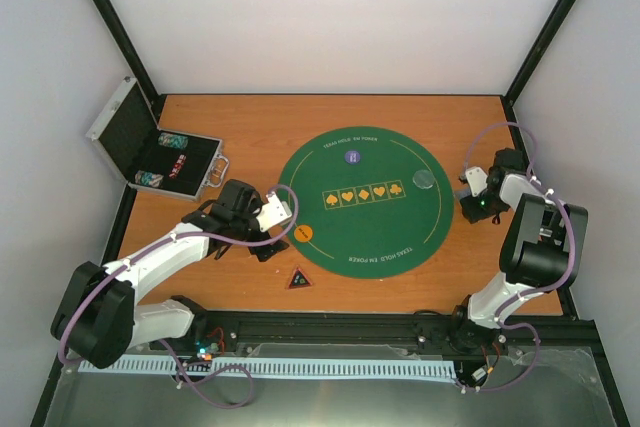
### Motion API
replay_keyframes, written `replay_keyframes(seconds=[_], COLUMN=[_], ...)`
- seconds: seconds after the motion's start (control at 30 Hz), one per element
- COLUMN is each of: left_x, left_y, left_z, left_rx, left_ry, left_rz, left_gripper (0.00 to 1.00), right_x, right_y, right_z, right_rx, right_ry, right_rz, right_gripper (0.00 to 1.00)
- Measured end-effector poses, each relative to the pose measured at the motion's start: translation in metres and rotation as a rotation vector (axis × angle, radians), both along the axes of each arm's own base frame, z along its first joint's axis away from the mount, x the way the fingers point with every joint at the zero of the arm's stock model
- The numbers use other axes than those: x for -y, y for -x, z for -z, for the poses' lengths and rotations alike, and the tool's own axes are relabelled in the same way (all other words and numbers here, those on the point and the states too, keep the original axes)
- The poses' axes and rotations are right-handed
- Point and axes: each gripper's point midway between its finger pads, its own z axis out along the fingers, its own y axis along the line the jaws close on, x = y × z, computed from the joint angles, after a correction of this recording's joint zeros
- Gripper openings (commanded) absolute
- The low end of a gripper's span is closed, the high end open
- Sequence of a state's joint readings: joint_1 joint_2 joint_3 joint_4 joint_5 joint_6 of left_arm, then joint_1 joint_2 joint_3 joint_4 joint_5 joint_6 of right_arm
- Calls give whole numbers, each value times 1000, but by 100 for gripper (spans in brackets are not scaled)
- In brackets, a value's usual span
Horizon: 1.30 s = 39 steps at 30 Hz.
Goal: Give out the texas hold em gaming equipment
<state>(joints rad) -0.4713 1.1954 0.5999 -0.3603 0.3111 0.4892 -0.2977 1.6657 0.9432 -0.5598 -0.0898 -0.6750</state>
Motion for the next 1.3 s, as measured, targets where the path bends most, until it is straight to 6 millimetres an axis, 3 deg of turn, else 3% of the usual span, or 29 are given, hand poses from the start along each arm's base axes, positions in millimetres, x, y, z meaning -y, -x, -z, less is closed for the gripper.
replay_keyframes(seconds=[0.5, 0.87, 1.0, 1.3], left_x=[1, 2, 0, -1], left_y=[2, 3, 1, -10], left_z=[-2, -2, -1, -16], left_rx=[-1, -6, -6, 20], left_ry=[11, 12, 7, 22], left_rz=[7, 9, -1, -45], left_gripper=[97, 97, 98, 99], right_x=[-4, -20, -47, -153], right_y=[0, -16, -28, -30], right_z=[-4, -32, -56, -103], right_rx=[3, 61, 116, 265], right_ry=[25, 73, 109, 100], right_rz=[-32, -102, -200, -500], right_gripper=[43, 42, 42, 42])
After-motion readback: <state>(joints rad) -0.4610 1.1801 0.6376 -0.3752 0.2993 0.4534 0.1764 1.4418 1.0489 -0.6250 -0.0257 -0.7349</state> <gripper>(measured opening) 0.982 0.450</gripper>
